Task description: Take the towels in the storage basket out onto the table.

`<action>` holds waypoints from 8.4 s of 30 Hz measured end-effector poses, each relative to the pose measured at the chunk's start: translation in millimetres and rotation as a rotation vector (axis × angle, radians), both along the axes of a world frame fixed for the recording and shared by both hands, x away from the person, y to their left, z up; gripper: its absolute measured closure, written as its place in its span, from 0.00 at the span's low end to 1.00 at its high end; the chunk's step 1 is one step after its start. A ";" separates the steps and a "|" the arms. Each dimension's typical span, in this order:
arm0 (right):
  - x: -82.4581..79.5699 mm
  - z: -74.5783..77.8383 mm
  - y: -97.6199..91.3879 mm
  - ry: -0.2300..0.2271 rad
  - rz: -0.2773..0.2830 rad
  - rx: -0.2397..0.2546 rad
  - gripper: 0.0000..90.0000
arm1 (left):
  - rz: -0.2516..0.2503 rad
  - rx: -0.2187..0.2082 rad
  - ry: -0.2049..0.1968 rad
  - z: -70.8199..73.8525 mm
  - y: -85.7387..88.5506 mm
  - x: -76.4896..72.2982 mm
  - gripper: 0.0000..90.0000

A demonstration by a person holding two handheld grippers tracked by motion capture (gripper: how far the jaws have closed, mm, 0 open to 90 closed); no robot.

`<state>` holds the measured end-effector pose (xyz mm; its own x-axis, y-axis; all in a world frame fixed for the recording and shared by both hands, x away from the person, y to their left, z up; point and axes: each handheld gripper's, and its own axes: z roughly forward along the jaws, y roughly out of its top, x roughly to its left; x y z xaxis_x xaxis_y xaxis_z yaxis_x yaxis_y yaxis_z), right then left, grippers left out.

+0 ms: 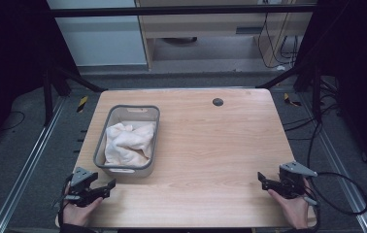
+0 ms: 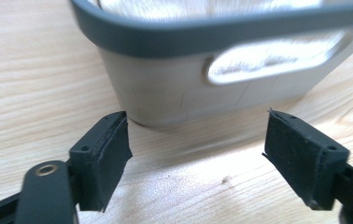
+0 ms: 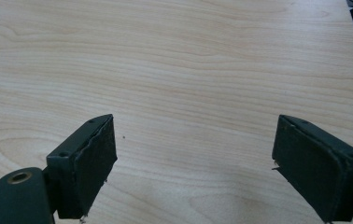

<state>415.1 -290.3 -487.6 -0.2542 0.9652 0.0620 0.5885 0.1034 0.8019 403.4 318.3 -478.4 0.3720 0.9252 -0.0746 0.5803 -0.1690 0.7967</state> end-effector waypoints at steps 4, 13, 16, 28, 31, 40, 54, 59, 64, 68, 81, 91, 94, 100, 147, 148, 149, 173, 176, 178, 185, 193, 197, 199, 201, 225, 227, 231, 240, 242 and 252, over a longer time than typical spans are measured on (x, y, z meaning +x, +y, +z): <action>-0.5 0.8 1.6 -0.003 0.008 -0.004 0.15 | 0.020 -0.029 -0.041 7.9 3.2 -4.9 0.26; -2.6 3.3 2.4 -0.008 0.001 0.030 0.15 | 0.026 -0.094 -0.088 27.5 2.1 -7.8 0.24; -2.7 3.4 1.9 -0.013 -0.005 0.034 0.14 | 0.027 -0.102 -0.106 35.6 1.7 -7.1 0.23; -2.8 1.8 3.7 -0.015 0.012 0.025 0.14 | -0.012 -0.089 -0.146 64.3 -8.2 -2.9 0.22; -2.6 1.6 3.8 -0.017 0.013 0.021 0.14 | -0.014 -0.092 -0.157 70.5 -7.8 -1.3 0.22; -2.2 0.2 5.4 -0.003 0.021 0.024 0.14 | -0.022 -0.083 -0.145 85.9 -16.1 11.8 0.21; -1.8 -0.7 6.8 0.020 0.027 0.017 0.13 | -0.039 -0.059 -0.091 95.9 -35.4 51.8 0.20; -1.5 -0.8 6.5 0.021 0.032 0.014 0.12 | -0.043 -0.045 -0.050 95.0 -41.8 65.4 0.18; -0.8 -1.8 7.0 0.028 0.036 0.005 0.12 | -0.048 -0.032 -0.018 89.2 -47.8 75.1 0.17; -0.2 -2.6 7.4 0.035 0.041 0.001 0.11 | -0.049 -0.018 0.004 83.2 -49.8 83.2 0.15; 1.2 -3.9 8.5 0.055 0.053 -0.006 0.09 | -0.082 0.028 0.059 62.8 -42.3 95.0 0.16; 2.3 -5.6 9.4 0.070 0.061 -0.020 0.08 | -0.085 0.073 0.094 50.1 -44.4 104.5 0.23; 2.3 -5.4 9.5 0.073 0.062 -0.018 0.08 | -0.082 0.092 0.112 50.5 -46.2 105.4 0.31; 2.6 -5.9 9.7 0.078 0.065 -0.022 0.08 | -0.079 0.139 0.159 51.6 -48.8 110.4 0.50; 3.1 -7.0 10.7 0.094 0.074 -0.039 0.09 | -0.085 0.070 0.012 162.9 -47.1 83.7 0.72; 3.1 -7.0 10.7 0.094 0.074 -0.039 0.09 | -0.085 0.069 0.004 165.5 -47.8 82.7 0.72; 3.1 -7.0 10.7 0.093 0.074 -0.038 0.09 | -0.089 0.070 -0.001 168.3 -48.0 81.6 0.72; 2.9 -6.6 10.3 0.091 0.079 -0.040 0.09 | -0.178 0.018 -0.107 216.1 -64.0 54.0 0.72; 2.9 -6.4 10.0 0.090 0.078 -0.041 0.09 | -0.199 0.013 -0.115 218.7 -71.4 51.9 0.72; 2.7 -6.2 10.0 0.090 0.077 -0.038 0.09 | -0.216 0.013 -0.117 220.2 -77.1 51.3 0.72; 2.3 -5.7 9.8 0.089 0.078 -0.036 0.09 | -0.266 0.029 -0.114 222.9 -99.8 52.1 0.72; 2.0 -5.2 8.8 0.080 0.079 -0.043 0.09 | -0.325 0.025 -0.112 217.6 -125.7 53.6 0.72; 1.9 -5.1 8.8 0.078 0.079 -0.043 0.09 | -0.344 0.017 -0.113 215.7 -135.4 54.6 0.72; 1.7 -5.1 8.8 0.075 0.079 -0.042 0.09 | -0.354 0.017 -0.117 214.4 -140.4 54.7 0.72; 1.5 -5.0 8.3 0.074 0.079 -0.048 0.09 | -0.365 0.014 -0.116 212.5 -145.0 55.1 0.72; 1.0 -5.1 8.3 0.068 0.085 -0.059 0.09 | -0.484 -0.010 -0.088 168.1 -208.7 64.8 0.72; 1.2 -5.4 8.5 0.069 0.085 -0.061 0.09 | -0.488 -0.015 -0.080 162.6 -212.3 65.9 0.72; 1.2 -5.4 8.5 0.068 0.086 -0.063 0.09 | -0.501 -0.018 -0.071 150.0 -219.8 68.2 0.72; 0.6 -5.3 9.0 0.070 0.084 -0.059 0.09 | -0.535 -0.039 -0.025 113.8 -238.7 74.1 0.72; 0.7 -5.5 9.0 0.068 0.083 -0.061 0.09 | -0.539 -0.032 -0.017 105.6 -241.9 74.2 0.72; 0.2 -5.2 9.3 0.072 0.084 -0.058 0.09 | -0.545 -0.015 0.033 67.0 -241.2 71.2 0.69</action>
<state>415.3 -281.0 -492.8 -0.3315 0.9430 0.0276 0.6317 0.2001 0.7489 474.6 77.0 -411.4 0.7945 0.5980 -0.1056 0.4363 -0.4411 0.7843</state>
